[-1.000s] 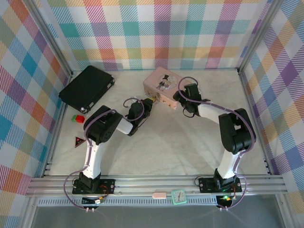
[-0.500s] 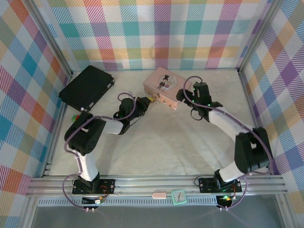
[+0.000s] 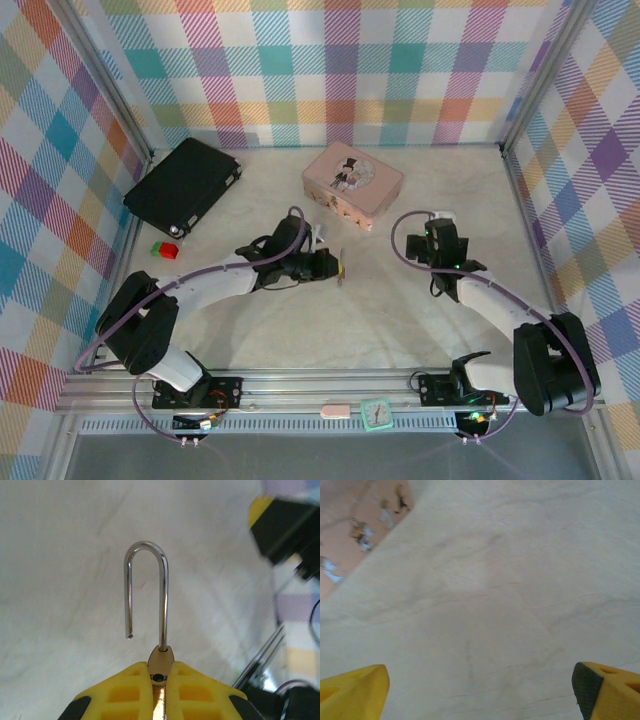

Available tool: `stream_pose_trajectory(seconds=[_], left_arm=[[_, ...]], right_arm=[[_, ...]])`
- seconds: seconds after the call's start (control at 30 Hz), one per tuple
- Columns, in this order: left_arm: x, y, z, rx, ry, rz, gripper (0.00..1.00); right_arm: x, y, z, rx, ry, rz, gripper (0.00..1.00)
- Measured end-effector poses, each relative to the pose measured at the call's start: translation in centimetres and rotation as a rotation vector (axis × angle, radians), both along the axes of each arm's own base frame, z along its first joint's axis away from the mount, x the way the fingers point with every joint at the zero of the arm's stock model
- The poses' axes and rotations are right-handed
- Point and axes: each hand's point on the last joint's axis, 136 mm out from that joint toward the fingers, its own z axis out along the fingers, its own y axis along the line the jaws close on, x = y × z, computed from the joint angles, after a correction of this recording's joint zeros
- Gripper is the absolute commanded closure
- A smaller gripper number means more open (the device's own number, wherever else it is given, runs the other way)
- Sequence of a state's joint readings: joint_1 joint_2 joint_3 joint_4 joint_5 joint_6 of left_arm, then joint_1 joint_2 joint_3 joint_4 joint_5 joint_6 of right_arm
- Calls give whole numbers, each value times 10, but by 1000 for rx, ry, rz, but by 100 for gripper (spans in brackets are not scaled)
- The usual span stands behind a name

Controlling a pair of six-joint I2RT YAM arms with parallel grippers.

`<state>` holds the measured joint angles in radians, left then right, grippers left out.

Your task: Unlock the padlock with the key

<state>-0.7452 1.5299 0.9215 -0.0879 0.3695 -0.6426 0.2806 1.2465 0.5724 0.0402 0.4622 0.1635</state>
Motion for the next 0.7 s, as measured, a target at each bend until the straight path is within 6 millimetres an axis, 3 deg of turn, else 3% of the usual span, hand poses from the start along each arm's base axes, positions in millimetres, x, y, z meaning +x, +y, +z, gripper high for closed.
stream_pose_trajectory(seconds=[0.2, 0.5, 0.57, 0.7], left_arm=[[-29, -13, -24, 76, 24, -90, 100], [-28, -4, -85, 264, 90, -52, 100], [-23, -6, -83, 269, 77, -42, 91], [-18, -6, -87, 288, 67, -25, 59]], right_arm=[[13, -25, -9, -10, -87, -20, 6], [27, -25, 7, 20, -245, 12, 6], [28, -25, 6, 22, -252, 18, 6], [31, -25, 8, 27, -270, 27, 6]])
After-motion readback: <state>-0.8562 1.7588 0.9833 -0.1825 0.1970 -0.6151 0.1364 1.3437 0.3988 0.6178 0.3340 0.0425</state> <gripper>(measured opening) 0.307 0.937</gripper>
